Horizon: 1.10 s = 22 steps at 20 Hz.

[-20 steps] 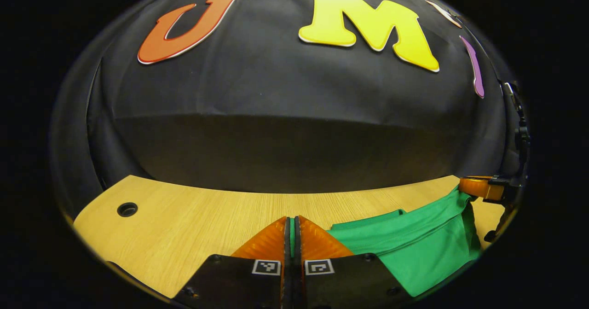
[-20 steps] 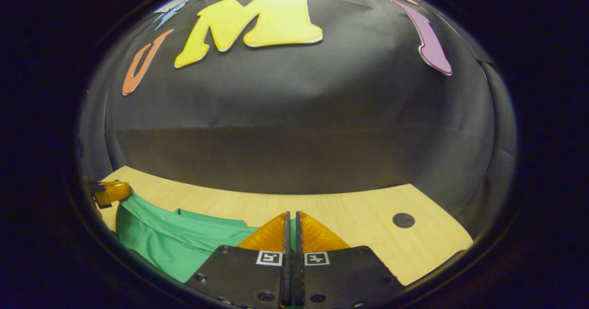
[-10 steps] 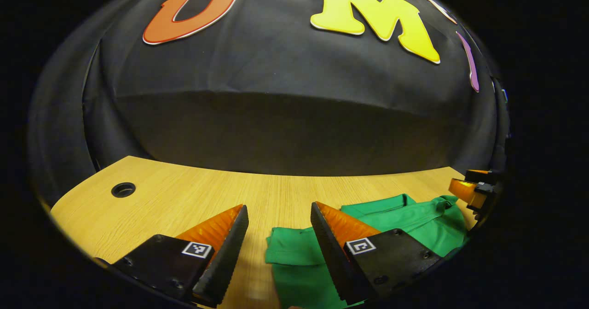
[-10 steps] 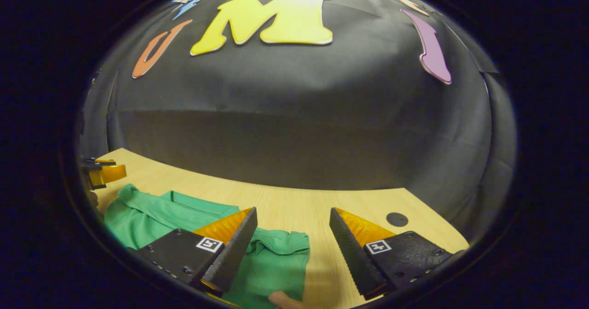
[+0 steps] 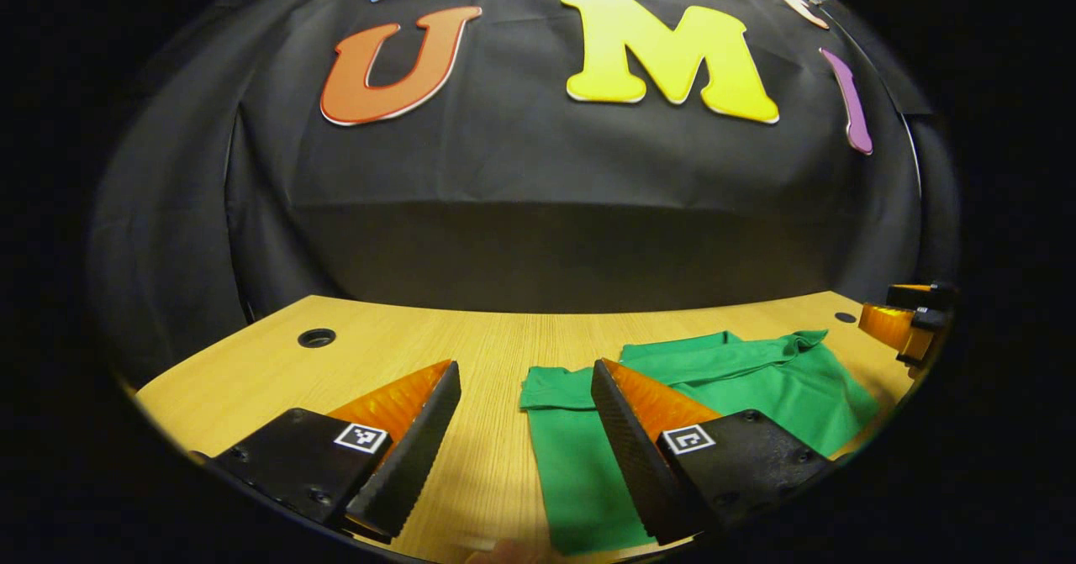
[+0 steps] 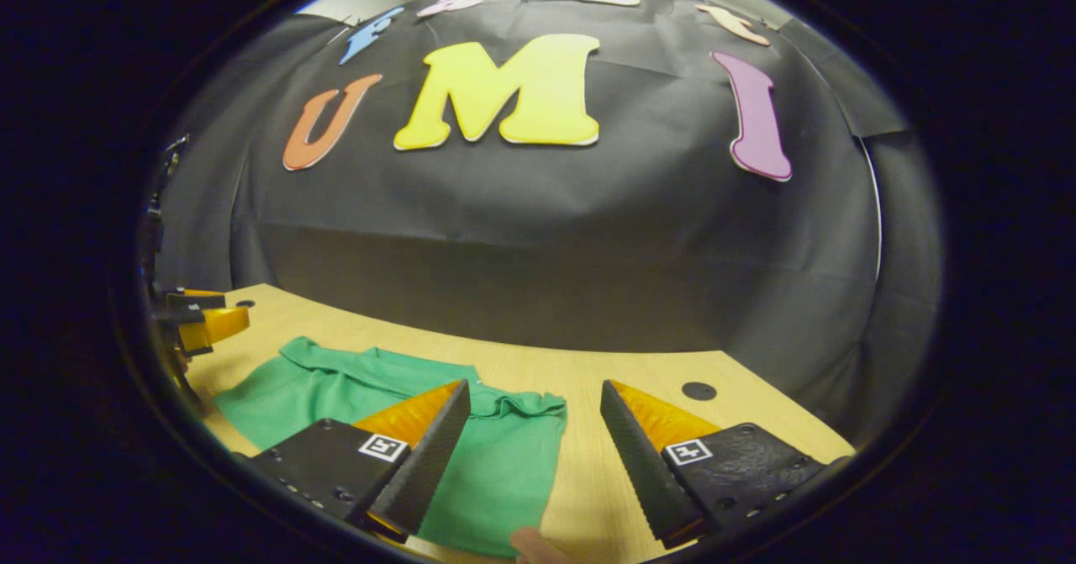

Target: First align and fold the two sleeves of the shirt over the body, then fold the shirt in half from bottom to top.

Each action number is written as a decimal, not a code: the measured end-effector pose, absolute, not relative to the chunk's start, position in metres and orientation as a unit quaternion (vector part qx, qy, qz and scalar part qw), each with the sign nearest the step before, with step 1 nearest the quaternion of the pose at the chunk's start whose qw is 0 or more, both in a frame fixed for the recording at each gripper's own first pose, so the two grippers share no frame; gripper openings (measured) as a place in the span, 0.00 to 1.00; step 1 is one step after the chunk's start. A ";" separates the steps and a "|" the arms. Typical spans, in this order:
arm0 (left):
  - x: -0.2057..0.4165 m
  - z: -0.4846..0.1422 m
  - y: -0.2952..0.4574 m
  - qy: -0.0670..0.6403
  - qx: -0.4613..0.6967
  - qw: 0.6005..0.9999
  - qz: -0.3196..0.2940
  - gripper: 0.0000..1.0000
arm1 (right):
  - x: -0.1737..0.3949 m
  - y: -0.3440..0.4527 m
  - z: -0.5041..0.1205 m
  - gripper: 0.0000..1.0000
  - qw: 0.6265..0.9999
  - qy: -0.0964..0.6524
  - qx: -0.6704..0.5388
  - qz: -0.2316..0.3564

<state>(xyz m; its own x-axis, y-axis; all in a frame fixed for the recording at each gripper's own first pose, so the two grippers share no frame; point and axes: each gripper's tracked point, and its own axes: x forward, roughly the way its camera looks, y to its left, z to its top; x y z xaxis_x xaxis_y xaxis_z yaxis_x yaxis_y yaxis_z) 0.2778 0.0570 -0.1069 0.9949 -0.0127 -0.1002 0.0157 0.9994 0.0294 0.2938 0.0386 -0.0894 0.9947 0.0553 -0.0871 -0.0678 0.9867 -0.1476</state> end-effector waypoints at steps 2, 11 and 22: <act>0.244 -0.104 0.056 0.047 0.003 0.999 -0.001 1.00 | 0.259 0.040 -0.081 0.95 0.996 0.026 -0.079 0.024; 0.076 -0.077 0.023 0.023 0.038 0.999 0.008 1.00 | 0.074 0.045 -0.038 0.95 0.996 -0.012 -0.077 0.042; -0.052 0.026 -0.056 -0.027 0.009 0.998 -0.049 1.00 | -0.037 -0.008 0.004 0.95 0.997 -0.029 -0.066 0.024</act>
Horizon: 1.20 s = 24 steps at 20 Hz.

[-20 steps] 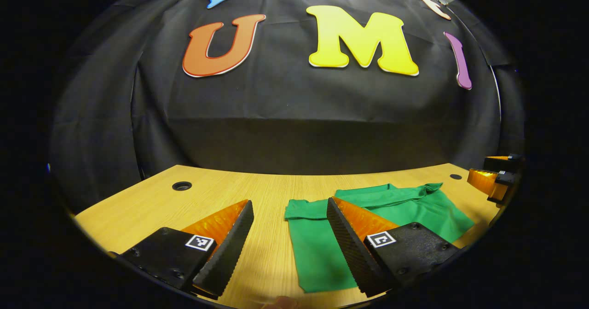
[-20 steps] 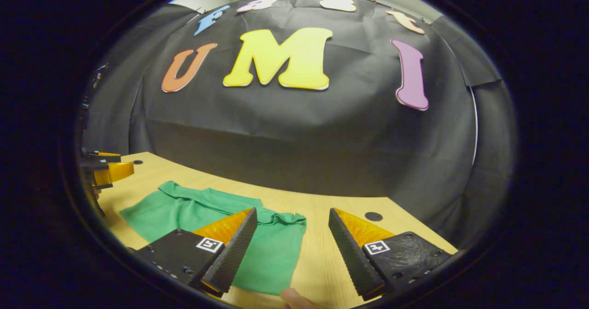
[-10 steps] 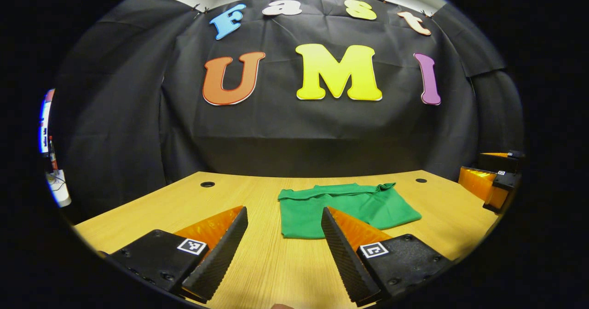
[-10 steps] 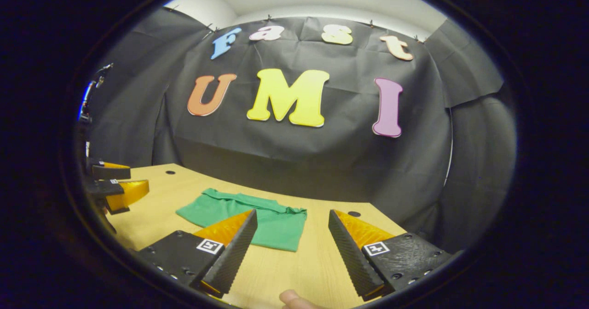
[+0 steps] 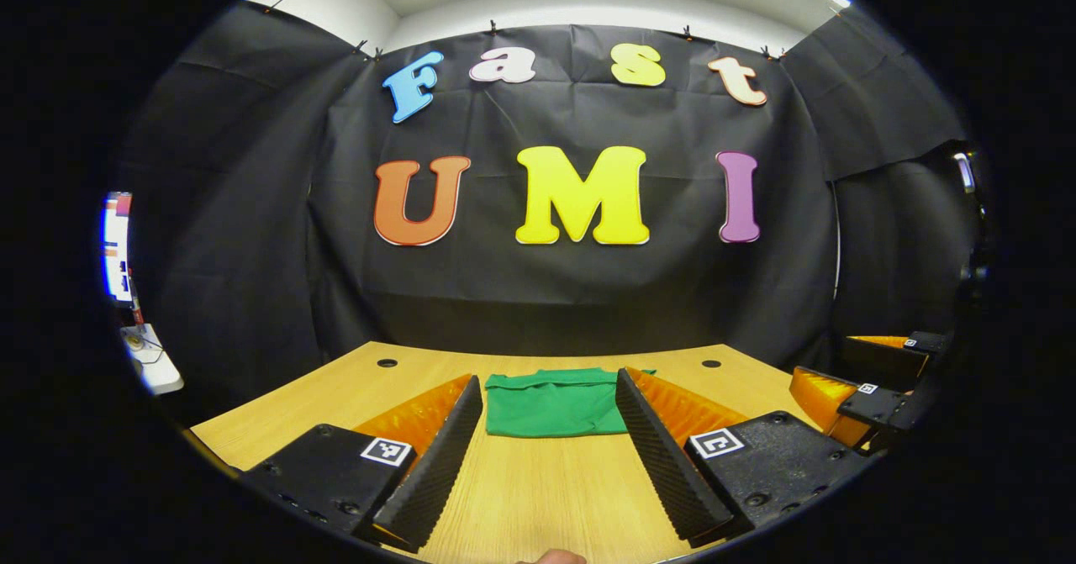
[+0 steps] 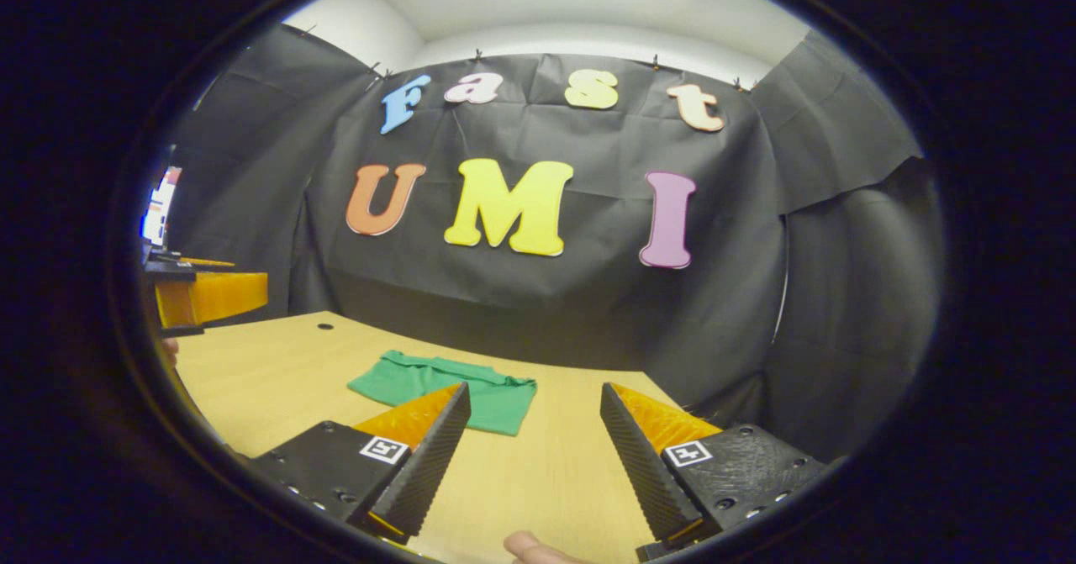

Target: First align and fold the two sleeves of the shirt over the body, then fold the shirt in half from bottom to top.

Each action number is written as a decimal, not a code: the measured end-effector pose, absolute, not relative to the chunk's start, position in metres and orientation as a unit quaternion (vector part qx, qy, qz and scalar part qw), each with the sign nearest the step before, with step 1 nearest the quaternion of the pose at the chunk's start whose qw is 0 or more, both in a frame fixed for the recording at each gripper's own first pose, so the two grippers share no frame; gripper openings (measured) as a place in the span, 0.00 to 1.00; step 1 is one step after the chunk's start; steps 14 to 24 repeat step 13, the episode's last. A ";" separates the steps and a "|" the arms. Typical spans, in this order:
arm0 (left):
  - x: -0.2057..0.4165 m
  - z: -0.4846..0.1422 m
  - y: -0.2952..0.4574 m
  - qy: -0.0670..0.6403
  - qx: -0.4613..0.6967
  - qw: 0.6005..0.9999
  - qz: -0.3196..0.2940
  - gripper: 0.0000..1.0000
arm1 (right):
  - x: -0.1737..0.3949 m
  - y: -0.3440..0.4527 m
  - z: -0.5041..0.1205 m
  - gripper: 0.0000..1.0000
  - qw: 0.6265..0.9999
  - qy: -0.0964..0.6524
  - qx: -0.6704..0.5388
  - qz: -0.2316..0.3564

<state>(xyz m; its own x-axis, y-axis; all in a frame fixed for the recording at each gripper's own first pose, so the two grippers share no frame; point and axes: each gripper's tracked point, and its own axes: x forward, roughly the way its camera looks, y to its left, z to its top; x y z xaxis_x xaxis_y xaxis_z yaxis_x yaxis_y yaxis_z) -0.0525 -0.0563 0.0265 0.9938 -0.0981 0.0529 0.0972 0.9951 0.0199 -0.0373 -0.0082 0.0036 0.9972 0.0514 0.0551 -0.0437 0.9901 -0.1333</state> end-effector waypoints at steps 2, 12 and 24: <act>-0.062 0.016 -0.065 -0.017 0.015 0.998 -0.059 1.00 | -0.045 -0.007 0.000 0.95 0.998 -0.029 -0.051 0.035; -0.067 -0.003 -0.071 0.001 0.042 0.998 -0.048 1.00 | -0.073 -0.021 0.020 0.95 0.997 -0.056 -0.055 0.024; -0.065 -0.005 -0.068 0.003 0.047 0.998 -0.040 1.00 | -0.072 -0.023 0.020 0.95 0.997 -0.058 -0.054 0.022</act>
